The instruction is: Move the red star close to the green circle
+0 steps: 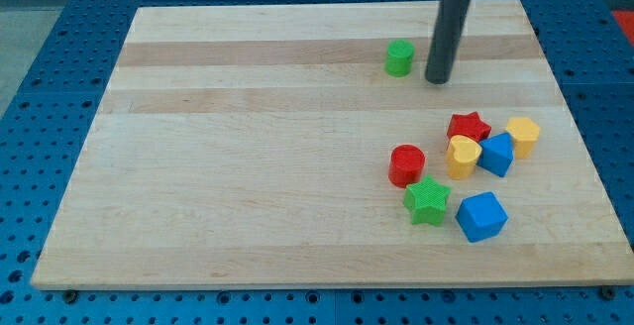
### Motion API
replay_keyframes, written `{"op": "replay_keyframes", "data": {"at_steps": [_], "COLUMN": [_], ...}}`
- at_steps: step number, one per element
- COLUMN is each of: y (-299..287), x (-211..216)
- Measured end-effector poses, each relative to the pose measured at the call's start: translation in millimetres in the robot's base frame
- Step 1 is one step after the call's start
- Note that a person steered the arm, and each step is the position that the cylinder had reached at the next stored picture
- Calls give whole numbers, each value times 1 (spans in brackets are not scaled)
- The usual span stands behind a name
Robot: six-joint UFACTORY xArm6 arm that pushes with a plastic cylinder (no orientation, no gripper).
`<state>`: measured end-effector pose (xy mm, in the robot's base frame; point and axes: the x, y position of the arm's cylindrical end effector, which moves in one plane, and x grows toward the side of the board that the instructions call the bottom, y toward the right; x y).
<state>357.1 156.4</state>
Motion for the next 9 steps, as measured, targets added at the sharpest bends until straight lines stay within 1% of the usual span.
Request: {"op": "replay_keyframes", "data": {"at_steps": [3,4,5,6,9], "y": [85,118,115,97,25], "x": [59,63,87,104,105]}}
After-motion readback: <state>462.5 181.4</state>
